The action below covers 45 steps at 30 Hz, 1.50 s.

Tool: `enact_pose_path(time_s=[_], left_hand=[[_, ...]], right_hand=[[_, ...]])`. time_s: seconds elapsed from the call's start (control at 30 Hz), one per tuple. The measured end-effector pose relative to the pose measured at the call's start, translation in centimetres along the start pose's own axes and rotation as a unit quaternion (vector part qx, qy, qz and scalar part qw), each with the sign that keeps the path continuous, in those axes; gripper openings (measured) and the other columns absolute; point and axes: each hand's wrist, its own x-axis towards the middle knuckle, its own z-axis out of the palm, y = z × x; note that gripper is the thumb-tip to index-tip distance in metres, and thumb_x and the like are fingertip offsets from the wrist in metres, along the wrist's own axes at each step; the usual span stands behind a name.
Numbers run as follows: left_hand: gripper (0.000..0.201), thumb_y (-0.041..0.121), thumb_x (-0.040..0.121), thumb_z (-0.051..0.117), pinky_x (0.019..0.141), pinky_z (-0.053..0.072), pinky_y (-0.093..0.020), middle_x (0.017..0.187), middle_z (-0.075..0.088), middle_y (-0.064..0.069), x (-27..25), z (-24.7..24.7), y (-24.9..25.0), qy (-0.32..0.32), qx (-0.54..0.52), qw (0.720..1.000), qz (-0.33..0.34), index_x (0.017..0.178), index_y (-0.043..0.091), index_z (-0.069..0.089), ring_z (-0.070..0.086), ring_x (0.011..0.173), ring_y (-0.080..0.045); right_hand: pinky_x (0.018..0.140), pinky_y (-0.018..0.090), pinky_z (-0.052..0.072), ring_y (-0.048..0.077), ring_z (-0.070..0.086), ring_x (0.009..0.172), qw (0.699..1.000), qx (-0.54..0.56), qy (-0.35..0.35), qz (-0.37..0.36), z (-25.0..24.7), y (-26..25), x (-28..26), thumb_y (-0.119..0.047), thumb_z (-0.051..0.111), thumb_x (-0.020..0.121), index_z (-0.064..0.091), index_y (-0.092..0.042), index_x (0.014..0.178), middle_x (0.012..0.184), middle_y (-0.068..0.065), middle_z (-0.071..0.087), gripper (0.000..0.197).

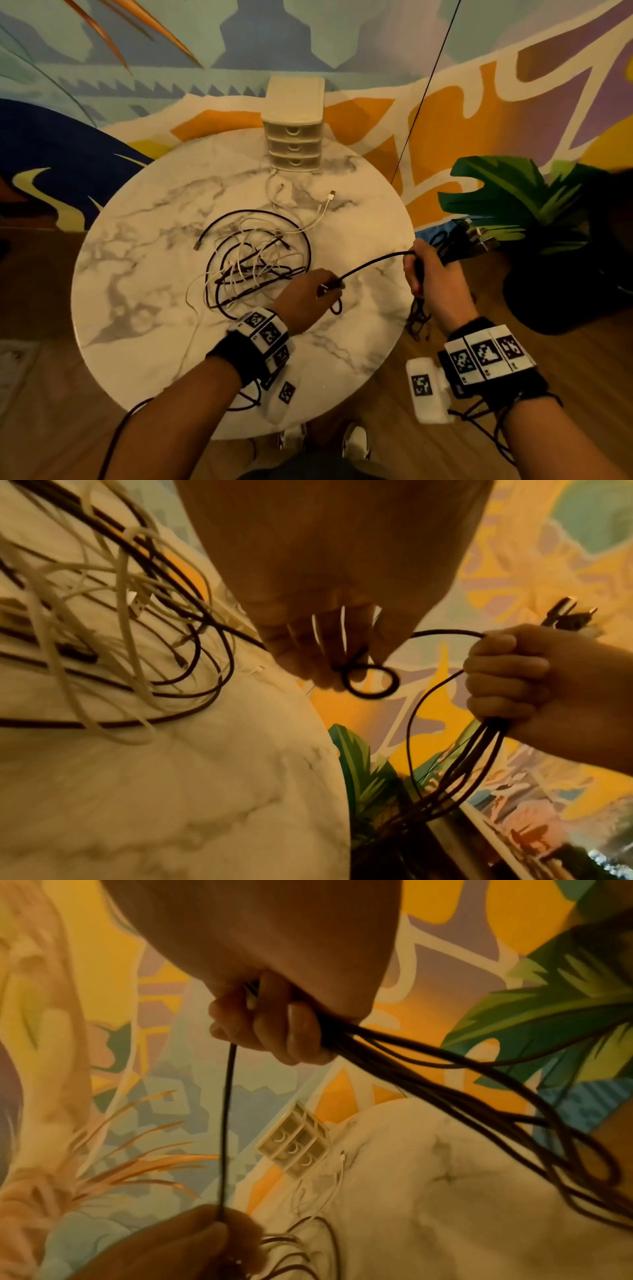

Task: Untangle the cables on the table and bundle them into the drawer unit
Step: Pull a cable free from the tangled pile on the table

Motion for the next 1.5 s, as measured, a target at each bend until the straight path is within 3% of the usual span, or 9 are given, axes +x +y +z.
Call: enact_pose_path(time_s=[0.13,0.43,0.63,0.8,0.93,1.03,1.2,1.43,1.5], left_hand=[[0.016,0.017,0.091,0.059,0.068,0.053,-0.027,0.09,0.052,0.001,0.0,0.1,-0.5,0.137,-0.115,0.984,-0.004,0.094,0.005,0.068,0.057,0.075,-0.013],[0.015,0.015,0.082,0.056,0.064,0.056,-0.043,0.064,0.065,-0.002,-1.4,0.2,-0.6,0.158,-0.065,0.978,-0.122,0.069,0.016,0.063,0.065,0.062,-0.019],[0.02,0.023,0.087,0.062,0.063,0.046,-0.023,0.063,0.061,0.005,-3.0,-0.6,1.2,0.254,-0.077,0.962,-0.06,0.069,0.016,0.059,0.057,0.062,-0.007],[0.024,0.038,0.087,0.053,0.088,0.04,-0.024,0.102,0.057,0.005,-3.5,0.6,2.2,0.116,0.034,0.987,0.103,0.099,0.019,0.062,0.049,0.097,-0.011],[0.034,0.038,0.096,0.041,0.087,0.044,-0.034,0.114,0.057,0.001,-4.4,1.2,-1.4,-0.009,0.14,0.988,0.064,0.126,0.024,0.049,0.054,0.099,-0.016],[0.027,0.035,0.099,0.035,0.076,0.047,-0.036,0.104,0.064,0.0,-4.8,1.4,-2.3,-0.036,0.193,0.978,0.068,0.115,0.023,0.053,0.059,0.091,-0.021],[0.03,0.036,0.098,0.034,0.066,0.044,-0.032,0.093,0.066,-0.005,-3.2,0.0,-1.5,-0.06,0.309,0.948,0.05,0.11,0.022,0.057,0.06,0.084,-0.026],[0.031,0.038,0.093,0.042,0.067,0.047,-0.029,0.081,0.065,-0.003,-2.7,0.4,-0.4,-0.126,0.335,0.932,0.051,0.098,0.021,0.066,0.056,0.071,-0.018],[0.029,0.038,0.092,0.042,0.064,0.044,-0.028,0.076,0.064,-0.001,-3.0,0.3,-1.0,-0.108,0.308,0.942,0.071,0.091,0.021,0.066,0.056,0.068,-0.017]], right_hand=[[0.039,0.016,0.027,0.006,0.031,0.036,0.999,0.019,-0.035,-0.006,0.0,1.0,-0.5,-0.029,0.035,0.102,0.054,-0.006,0.066,0.042,-0.003,0.037,0.047],[0.07,0.034,0.048,0.017,0.061,0.074,0.944,-0.236,-0.229,-0.011,7.2,5.0,-2.5,-0.047,0.045,0.095,0.067,-0.019,0.102,0.083,0.001,0.067,0.036],[0.045,0.025,0.026,0.014,0.035,0.043,0.962,-0.089,-0.187,0.18,8.4,5.8,-1.6,-0.023,0.04,0.098,0.046,-0.016,0.061,0.05,-0.001,0.04,0.038],[0.044,0.021,0.033,0.013,0.047,0.044,0.826,0.28,-0.26,0.415,8.0,6.3,-2.1,-0.026,0.053,0.084,0.05,-0.015,0.07,0.052,0.001,0.048,0.018],[0.032,0.018,0.024,0.009,0.021,0.032,0.74,0.347,-0.327,0.475,5.5,6.7,-1.4,-0.03,0.058,0.083,0.041,-0.019,0.054,0.037,-0.005,0.031,0.036],[0.032,0.017,0.018,0.008,0.018,0.032,0.801,0.224,-0.305,0.464,5.0,6.9,-2.1,-0.032,0.035,0.097,0.045,-0.015,0.06,0.04,-0.006,0.025,0.042],[0.04,0.021,0.019,0.009,0.023,0.037,0.962,0.02,-0.167,0.217,4.9,5.2,-2.8,-0.045,0.037,0.099,0.068,-0.01,0.094,0.045,-0.003,0.029,0.047],[0.05,0.017,0.032,0.004,0.04,0.046,0.928,-0.245,-0.278,0.033,4.0,3.7,-2.1,-0.044,0.055,0.092,0.055,-0.022,0.054,0.05,-0.007,0.046,0.044],[0.052,0.024,0.03,0.009,0.037,0.046,0.947,-0.241,-0.208,0.041,3.3,4.4,-1.4,-0.038,0.052,0.095,0.051,-0.02,0.055,0.049,-0.005,0.042,0.044]])
